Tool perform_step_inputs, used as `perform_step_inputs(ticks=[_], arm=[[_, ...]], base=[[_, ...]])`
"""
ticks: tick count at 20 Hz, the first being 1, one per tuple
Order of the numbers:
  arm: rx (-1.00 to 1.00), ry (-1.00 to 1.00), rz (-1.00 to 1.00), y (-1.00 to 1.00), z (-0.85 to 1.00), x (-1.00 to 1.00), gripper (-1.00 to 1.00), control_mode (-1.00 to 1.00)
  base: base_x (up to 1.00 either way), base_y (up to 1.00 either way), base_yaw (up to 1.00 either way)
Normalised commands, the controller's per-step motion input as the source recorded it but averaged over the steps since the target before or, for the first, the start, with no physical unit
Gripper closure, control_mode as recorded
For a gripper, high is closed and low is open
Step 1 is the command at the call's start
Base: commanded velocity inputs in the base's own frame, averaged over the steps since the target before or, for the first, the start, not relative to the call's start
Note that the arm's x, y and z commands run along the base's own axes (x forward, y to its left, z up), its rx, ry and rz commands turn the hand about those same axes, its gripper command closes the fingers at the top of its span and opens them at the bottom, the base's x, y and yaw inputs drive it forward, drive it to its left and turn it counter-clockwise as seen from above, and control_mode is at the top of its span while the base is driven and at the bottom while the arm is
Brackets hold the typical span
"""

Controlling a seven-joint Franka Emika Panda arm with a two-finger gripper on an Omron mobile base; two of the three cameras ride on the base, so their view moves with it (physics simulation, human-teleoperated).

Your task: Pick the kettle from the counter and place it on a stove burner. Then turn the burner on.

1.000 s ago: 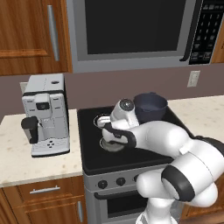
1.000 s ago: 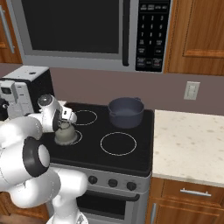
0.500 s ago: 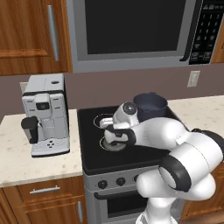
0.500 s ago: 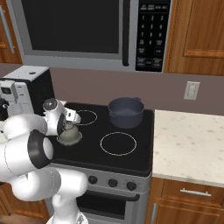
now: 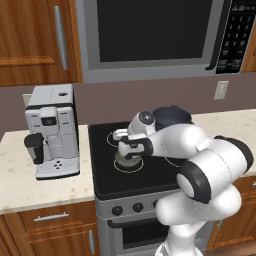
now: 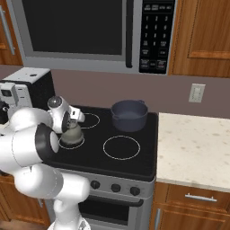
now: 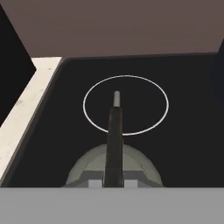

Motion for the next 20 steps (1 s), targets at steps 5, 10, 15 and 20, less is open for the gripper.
perform_step_inputs(ticks=[5,10,15,20], arm=[[0.0,0.0,0.0,0.0,-0.25,0.07,1.0,-1.0],[0.0,0.0,0.0,0.0,-0.31,0.0,1.0,-1.0],[0.02,0.0,0.0,0.0,0.0,-0.01,1.0,-1.0],[0.02,0.0,0.0,0.14,0.0,-0.26,1.0,-1.0]], base=[[0.0,0.0,0.0],[0.0,0.0,0.0],[0.0,0.0,0.0],[0.0,0.0,0.0]])
